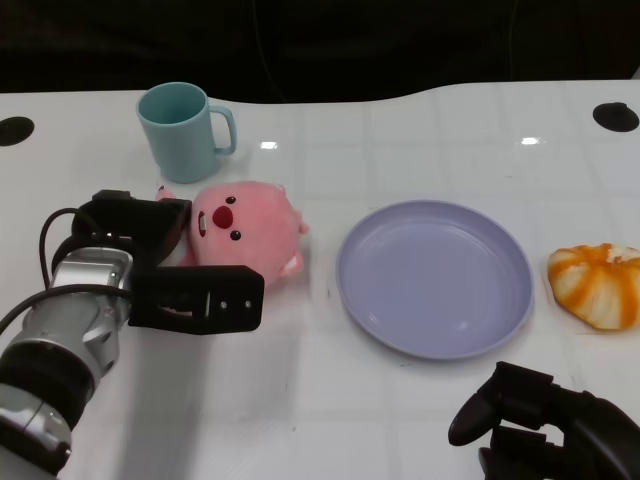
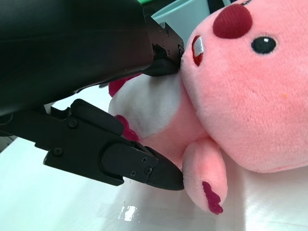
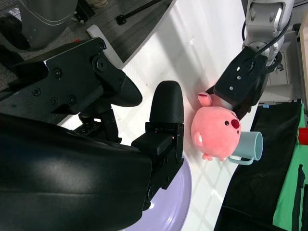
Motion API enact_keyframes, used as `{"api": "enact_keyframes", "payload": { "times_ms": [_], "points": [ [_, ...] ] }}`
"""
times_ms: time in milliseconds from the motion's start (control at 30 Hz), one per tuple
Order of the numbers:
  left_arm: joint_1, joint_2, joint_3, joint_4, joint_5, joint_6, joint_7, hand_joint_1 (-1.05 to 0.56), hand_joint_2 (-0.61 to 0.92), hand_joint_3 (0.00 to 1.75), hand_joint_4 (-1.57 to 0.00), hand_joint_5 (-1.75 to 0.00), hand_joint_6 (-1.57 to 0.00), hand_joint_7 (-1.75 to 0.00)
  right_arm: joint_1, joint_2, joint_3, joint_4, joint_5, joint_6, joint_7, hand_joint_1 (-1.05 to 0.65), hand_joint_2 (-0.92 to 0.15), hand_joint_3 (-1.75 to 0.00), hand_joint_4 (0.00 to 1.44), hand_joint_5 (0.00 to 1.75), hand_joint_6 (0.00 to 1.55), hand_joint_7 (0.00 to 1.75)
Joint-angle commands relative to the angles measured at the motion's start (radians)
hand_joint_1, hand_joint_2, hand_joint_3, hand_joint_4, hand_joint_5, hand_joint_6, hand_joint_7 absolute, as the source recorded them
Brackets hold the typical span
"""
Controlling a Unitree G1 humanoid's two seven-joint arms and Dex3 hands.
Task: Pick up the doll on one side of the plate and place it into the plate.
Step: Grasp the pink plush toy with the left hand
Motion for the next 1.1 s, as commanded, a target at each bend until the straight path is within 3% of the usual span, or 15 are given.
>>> {"api": "enact_keyframes", "payload": {
  "times_ms": [33, 167, 200, 233, 300, 367, 400, 500, 567, 633, 833, 867, 900, 1000, 1100],
  "points": [
    [-0.013, -0.019, -0.020, 0.087, -0.021, -0.010, 0.018, -0.52, 0.91, 0.00, -0.32, -0.18, -0.42, -0.02, 0.007, -0.009, -0.005, -0.012, -0.002, -0.003, 0.000, -0.05, -0.64, -1.10, 0.65, 1.75, 0.49, 1.43],
    [-0.023, -0.033, -0.012, 0.149, -0.061, -0.047, 0.072, -0.37, 0.92, 0.07, -0.56, -0.22, -0.58, -0.06, 0.009, -0.006, -0.004, -0.017, -0.001, 0.006, -0.004, -0.05, -0.64, -1.10, 0.65, 1.75, 0.49, 1.43],
    [-0.024, -0.035, -0.013, 0.165, -0.068, -0.060, 0.095, -0.34, 0.92, 0.06, -0.72, -0.72, -0.83, -0.10, 0.009, -0.006, -0.004, -0.018, -0.001, 0.008, -0.004, -0.05, -0.64, -1.10, 0.64, 1.75, 0.49, 1.43],
    [-0.027, -0.038, -0.017, 0.181, -0.072, -0.069, 0.111, -0.33, 0.92, 0.04, -0.75, -1.02, -0.95, -0.09, 0.009, -0.007, -0.005, -0.019, 0.000, 0.009, -0.004, -0.05, -0.64, -1.10, 0.64, 1.75, 0.49, 1.43],
    [-0.033, -0.042, -0.026, 0.208, -0.077, -0.079, 0.127, -0.33, 0.88, 0.01, -0.79, -1.38, -1.12, -0.09, 0.010, -0.008, -0.006, -0.020, 0.000, 0.008, -0.004, -0.05, -0.64, -1.10, 0.64, 1.75, 0.49, 1.43],
    [-0.037, -0.045, -0.038, 0.224, -0.077, -0.083, 0.129, -0.32, 0.90, 0.04, -0.76, -1.41, -1.08, -0.04, 0.010, -0.008, -0.008, -0.020, 0.004, 0.009, -0.002, -0.05, -0.64, -1.10, 0.64, 1.75, 0.49, 1.43],
    [-0.037, -0.046, -0.042, 0.229, -0.078, -0.085, 0.131, -0.32, 0.91, 0.17, -0.72, -1.42, -1.06, -0.03, 0.010, -0.008, -0.009, -0.021, 0.005, 0.010, -0.002, -0.05, -0.64, -1.10, 0.64, 1.75, 0.49, 1.43],
    [-0.034, -0.046, -0.045, 0.240, -0.087, -0.091, 0.148, -0.30, 0.92, 0.28, -0.68, -1.67, -1.07, -0.05, 0.012, -0.009, -0.010, -0.022, 0.005, 0.008, -0.002, -0.06, -0.64, -1.10, 0.64, 1.75, 0.49, 1.42],
    [-0.028, -0.043, -0.046, 0.242, -0.092, -0.099, 0.168, -0.29, 0.92, 0.31, -0.67, -1.69, -1.08, -0.05, 0.013, -0.009, -0.011, -0.024, 0.005, 0.010, -0.002, -0.05, -0.64, -1.10, 0.64, 1.75, 0.49, 1.42],
    [-0.022, -0.039, -0.052, 0.245, -0.093, -0.106, 0.199, -0.30, 0.92, 0.31, -0.68, -1.72, -1.17, -0.11, 0.013, -0.009, -0.011, -0.028, 0.006, 0.016, -0.003, -0.05, -0.64, -1.10, 0.64, 1.75, 0.49, 1.42],
    [-0.004, -0.028, -0.045, 0.243, -0.114, -0.137, 0.282, -0.32, 0.92, 0.22, -0.74, -1.75, -1.19, -0.19, 0.014, -0.010, -0.009, -0.026, 0.003, 0.015, -0.003, -0.05, -0.64, -1.11, 0.65, 1.75, 0.49, 1.43],
    [0.001, -0.025, -0.041, 0.240, -0.120, -0.146, 0.302, -0.32, 0.92, 0.22, -0.76, -1.75, -1.09, -0.42, 0.014, -0.010, -0.008, -0.026, 0.002, 0.014, -0.003, -0.05, -0.64, -1.11, 0.65, 1.75, 0.49, 1.43],
    [0.004, -0.023, -0.039, 0.239, -0.124, -0.152, 0.316, -0.33, 0.92, 0.21, -0.78, -1.75, -0.89, -0.86, 0.014, -0.009, -0.007, -0.025, 0.002, 0.013, -0.003, -0.05, -0.64, -1.11, 0.65, 1.75, 0.49, 1.43],
    [0.019, -0.009, -0.035, 0.225, -0.123, -0.186, 0.402, -0.29, 0.92, 0.16, -0.82, -1.75, -0.62, -1.56, 0.010, -0.009, -0.006, -0.023, -0.001, 0.014, -0.005, -0.05, -0.63, -1.11, 0.65, 1.75, 0.49, 1.43],
    [0.034, 0.002, -0.008, 0.206, -0.149, -0.225, 0.446, -0.23, 0.92, 0.15, -0.84, -1.75, -0.59, -1.73, 0.007, -0.009, -0.006, -0.019, -0.002, 0.012, -0.004, -0.05, -0.63, -1.12, 0.65, 1.75, 0.49, 1.43]
  ]
}}
